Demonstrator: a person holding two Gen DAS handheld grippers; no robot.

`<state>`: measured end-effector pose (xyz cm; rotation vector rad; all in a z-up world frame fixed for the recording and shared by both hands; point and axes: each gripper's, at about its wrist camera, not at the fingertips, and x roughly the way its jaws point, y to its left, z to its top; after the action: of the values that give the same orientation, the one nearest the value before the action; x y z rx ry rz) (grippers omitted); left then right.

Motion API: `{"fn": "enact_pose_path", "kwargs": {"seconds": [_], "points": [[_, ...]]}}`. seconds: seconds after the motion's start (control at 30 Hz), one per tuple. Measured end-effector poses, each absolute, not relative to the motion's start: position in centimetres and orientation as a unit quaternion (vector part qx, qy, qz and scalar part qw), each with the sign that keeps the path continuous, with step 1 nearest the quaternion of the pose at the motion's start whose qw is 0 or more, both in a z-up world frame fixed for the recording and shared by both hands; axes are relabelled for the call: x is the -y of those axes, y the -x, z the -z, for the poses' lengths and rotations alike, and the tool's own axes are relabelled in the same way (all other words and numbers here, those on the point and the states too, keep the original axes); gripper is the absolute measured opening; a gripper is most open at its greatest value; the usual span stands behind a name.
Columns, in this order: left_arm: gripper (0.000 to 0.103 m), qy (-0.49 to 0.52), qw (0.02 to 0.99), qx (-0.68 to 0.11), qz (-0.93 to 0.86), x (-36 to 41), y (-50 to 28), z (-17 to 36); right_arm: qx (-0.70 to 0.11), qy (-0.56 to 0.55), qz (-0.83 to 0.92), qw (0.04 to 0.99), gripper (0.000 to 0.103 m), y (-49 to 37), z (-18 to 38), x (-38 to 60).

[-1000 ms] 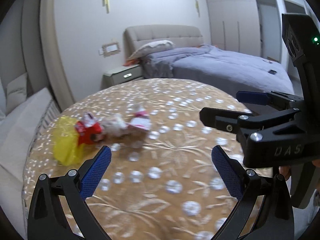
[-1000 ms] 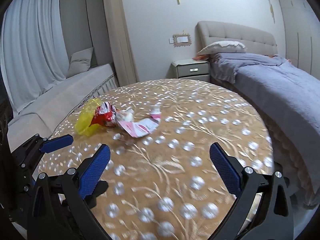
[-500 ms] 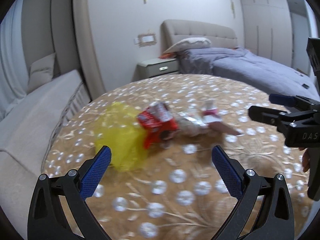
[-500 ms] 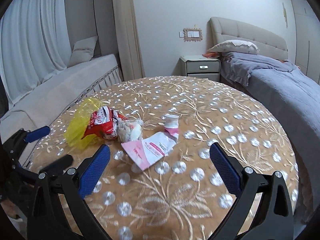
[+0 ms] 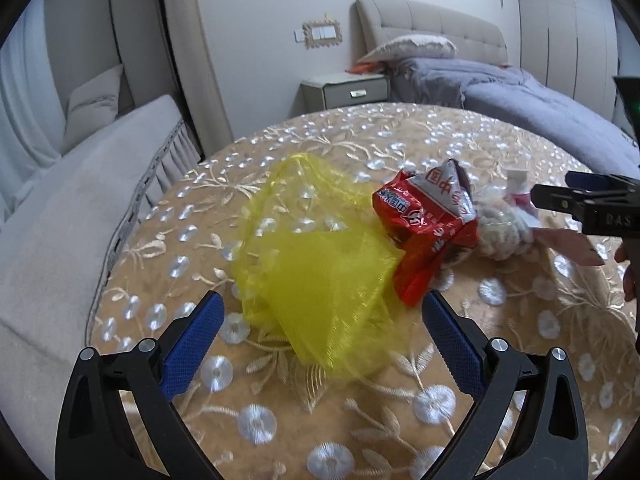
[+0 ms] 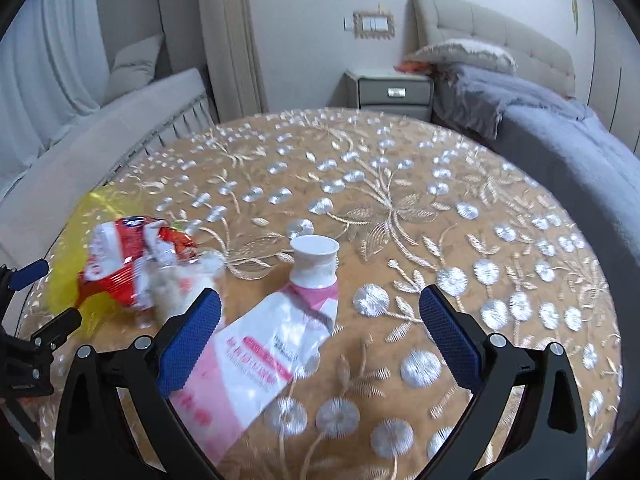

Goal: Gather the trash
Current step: 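Grasp the yellow mesh bag with the left tool while the right tool grasps the pink-white tube, then carry the yellow bag and tube to the white bin and release both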

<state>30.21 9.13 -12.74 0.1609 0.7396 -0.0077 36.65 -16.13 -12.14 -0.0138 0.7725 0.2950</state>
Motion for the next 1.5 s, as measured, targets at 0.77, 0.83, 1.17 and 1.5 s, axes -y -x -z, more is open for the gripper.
{"fn": "enact_pose_path", "kwargs": {"seconds": [0.77,0.83,1.17,1.5], "points": [[0.010,-0.081,0.931,-0.354,-0.021,-9.3,-28.2,10.1,-0.359,0.011,-0.167,0.918,0.033,-35.4,10.4,16.5],[0.010,-0.080,0.938,-0.338,-0.020,-8.6,-26.3,8.8,-0.346,0.010,-0.172,0.922,0.033,-33.4,9.3,17.2],[0.010,-0.063,0.950,-0.304,0.034,-2.7,-18.1,5.7,-0.310,-0.006,-0.185,0.932,0.033,-23.6,6.3,22.0],[0.010,-0.062,0.937,-0.314,0.138,6.5,-12.3,7.1,-0.295,-0.022,-0.137,0.945,0.033,-14.9,6.5,28.5]]}}
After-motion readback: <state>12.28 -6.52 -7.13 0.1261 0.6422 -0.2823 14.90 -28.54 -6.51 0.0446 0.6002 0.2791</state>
